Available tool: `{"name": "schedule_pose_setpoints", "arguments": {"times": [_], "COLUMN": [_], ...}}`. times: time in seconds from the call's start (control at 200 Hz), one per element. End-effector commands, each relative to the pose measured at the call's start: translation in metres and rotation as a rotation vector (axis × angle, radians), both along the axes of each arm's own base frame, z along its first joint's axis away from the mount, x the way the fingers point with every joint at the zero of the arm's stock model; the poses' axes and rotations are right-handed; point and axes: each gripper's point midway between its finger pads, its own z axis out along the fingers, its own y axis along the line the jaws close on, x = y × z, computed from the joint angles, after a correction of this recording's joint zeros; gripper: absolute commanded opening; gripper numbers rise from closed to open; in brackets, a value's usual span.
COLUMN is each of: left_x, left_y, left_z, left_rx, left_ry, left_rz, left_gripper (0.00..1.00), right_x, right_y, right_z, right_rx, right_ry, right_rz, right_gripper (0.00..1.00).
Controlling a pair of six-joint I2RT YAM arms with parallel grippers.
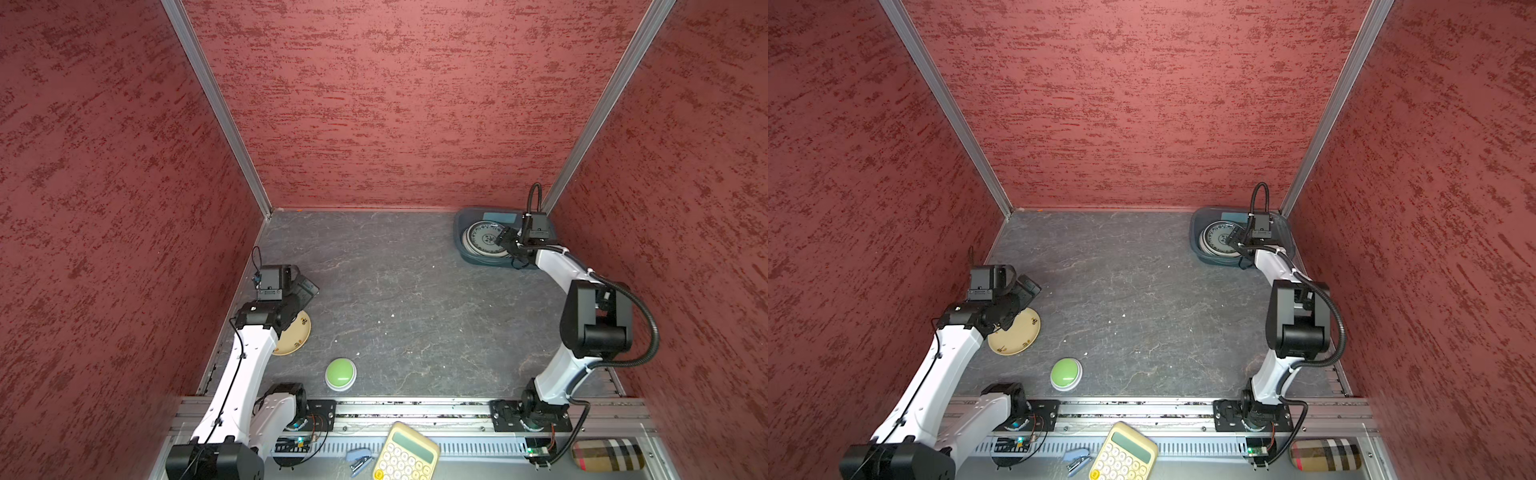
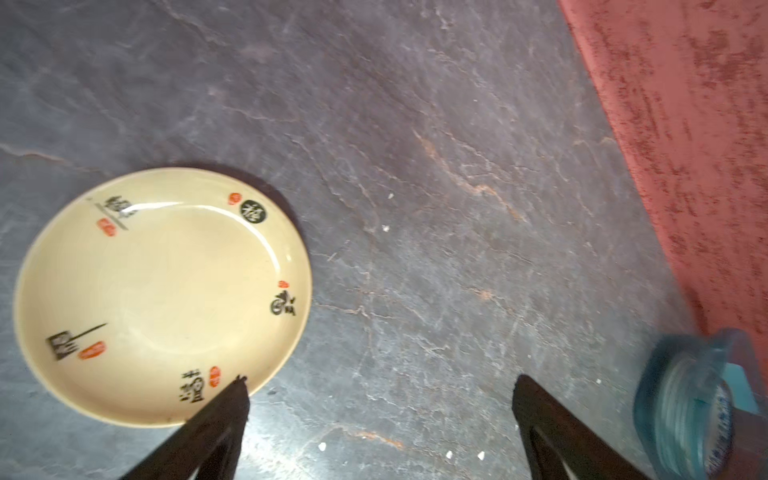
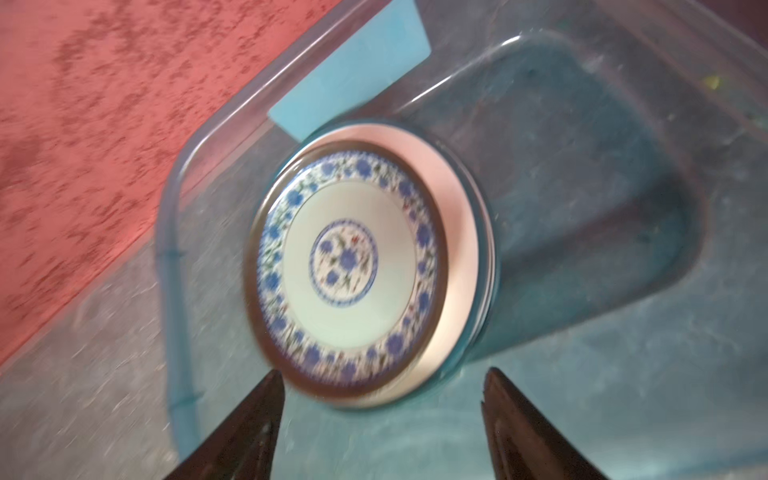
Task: Place the plates into the plastic bin on the countertop
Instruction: 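Lift the right gripper from the bin while the left gripper reaches the cream plate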
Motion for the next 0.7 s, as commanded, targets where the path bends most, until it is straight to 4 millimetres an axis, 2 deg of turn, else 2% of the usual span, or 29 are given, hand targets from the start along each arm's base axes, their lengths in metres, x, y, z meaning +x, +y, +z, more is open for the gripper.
{"name": "schedule_pose_setpoints", "arguments": {"times": [0.0, 0.085, 0.105, 0.15, 0.321, 0.501, 0.696], "left_x": [-0.016, -0.017, -0.017, -0.016, -0.014, -0.008, 0.000], "left_y": [0.013, 0.012, 0.011, 0.008, 0.004, -0.007, -0.023], "left_z": [-0.020, -0.036, -0.039, -0.047, -0.071, -0.093, -0.106], "left_rx": [0.054, 0.037, 0.029, 0.013, -0.019, -0.067, -0.086], "left_ry": [0.096, 0.122, 0.124, 0.135, 0.169, 0.188, 0.214], "left_rz": [0.033, 0.044, 0.045, 0.044, 0.043, 0.005, -0.052], "left_gripper": [0.99, 1.00, 0.99, 0.99, 0.99, 0.99, 0.99], "right_x": [-0.006, -0.021, -0.027, -0.035, -0.063, -0.087, -0.092], "right_y": [0.019, 0.038, 0.044, 0.056, 0.100, 0.123, 0.121], "right_z": [0.069, 0.090, 0.102, 0.113, 0.137, 0.143, 0.133], "right_rx": [0.070, 0.109, 0.115, 0.134, 0.277, 0.360, 0.331], "right_ry": [-0.203, -0.270, -0.302, -0.331, -0.392, -0.419, -0.400], "right_rz": [0.058, 0.122, 0.143, 0.189, 0.385, 0.483, 0.480], "right_gripper": [0.76, 0.78, 0.79, 0.81, 0.85, 0.88, 0.90]}}
